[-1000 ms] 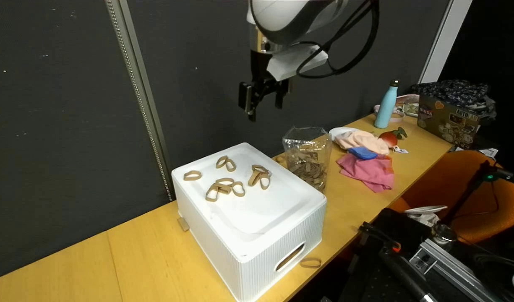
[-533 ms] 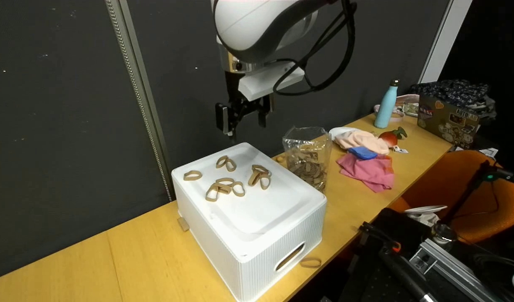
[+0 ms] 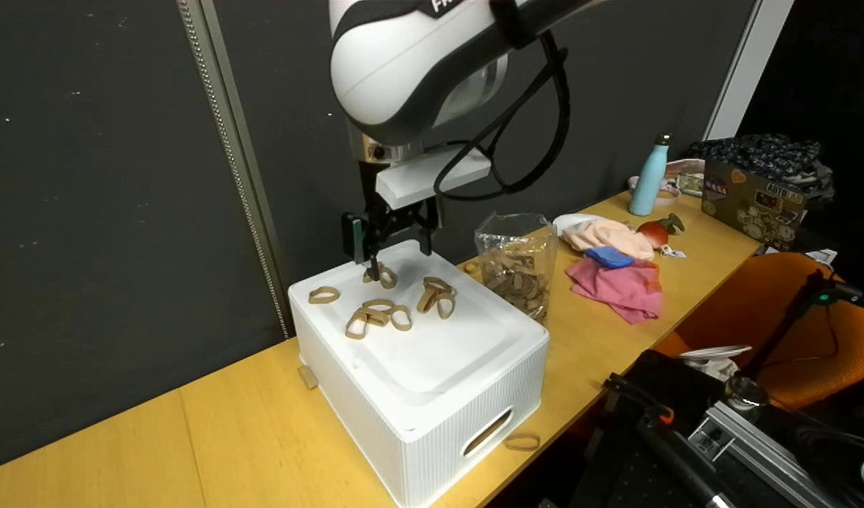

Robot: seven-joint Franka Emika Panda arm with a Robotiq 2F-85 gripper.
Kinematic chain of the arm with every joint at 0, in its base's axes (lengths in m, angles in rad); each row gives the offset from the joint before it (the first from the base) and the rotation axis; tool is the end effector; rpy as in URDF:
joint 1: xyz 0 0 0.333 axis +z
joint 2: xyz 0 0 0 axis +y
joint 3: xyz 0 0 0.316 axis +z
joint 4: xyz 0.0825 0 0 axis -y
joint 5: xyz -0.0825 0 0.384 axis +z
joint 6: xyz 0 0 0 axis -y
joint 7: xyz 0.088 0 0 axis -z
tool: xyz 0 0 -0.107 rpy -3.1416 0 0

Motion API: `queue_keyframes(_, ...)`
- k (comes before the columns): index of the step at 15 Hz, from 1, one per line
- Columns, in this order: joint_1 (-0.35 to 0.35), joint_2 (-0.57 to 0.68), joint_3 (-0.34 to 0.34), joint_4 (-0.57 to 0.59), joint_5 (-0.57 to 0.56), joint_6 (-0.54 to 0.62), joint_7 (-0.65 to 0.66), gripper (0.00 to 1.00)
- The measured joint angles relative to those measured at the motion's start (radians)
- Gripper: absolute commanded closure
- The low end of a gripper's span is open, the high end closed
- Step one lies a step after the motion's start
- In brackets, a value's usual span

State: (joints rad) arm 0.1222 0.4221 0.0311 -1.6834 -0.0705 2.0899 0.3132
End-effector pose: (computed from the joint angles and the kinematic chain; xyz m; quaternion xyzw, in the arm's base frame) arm 0.6566 0.0958 0.3546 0.9977 -0.0635 -0.0019 0.0252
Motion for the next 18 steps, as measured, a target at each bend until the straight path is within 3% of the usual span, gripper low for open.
queue_keyframes(10, 0.041, 0.097, 0.014, 0.016, 0.039, 0.012, 0.007, 0.00)
queue_keyframes(18, 0.042, 0.131, 0.011, 0.009, 0.037, 0.123, 0.007, 0.00)
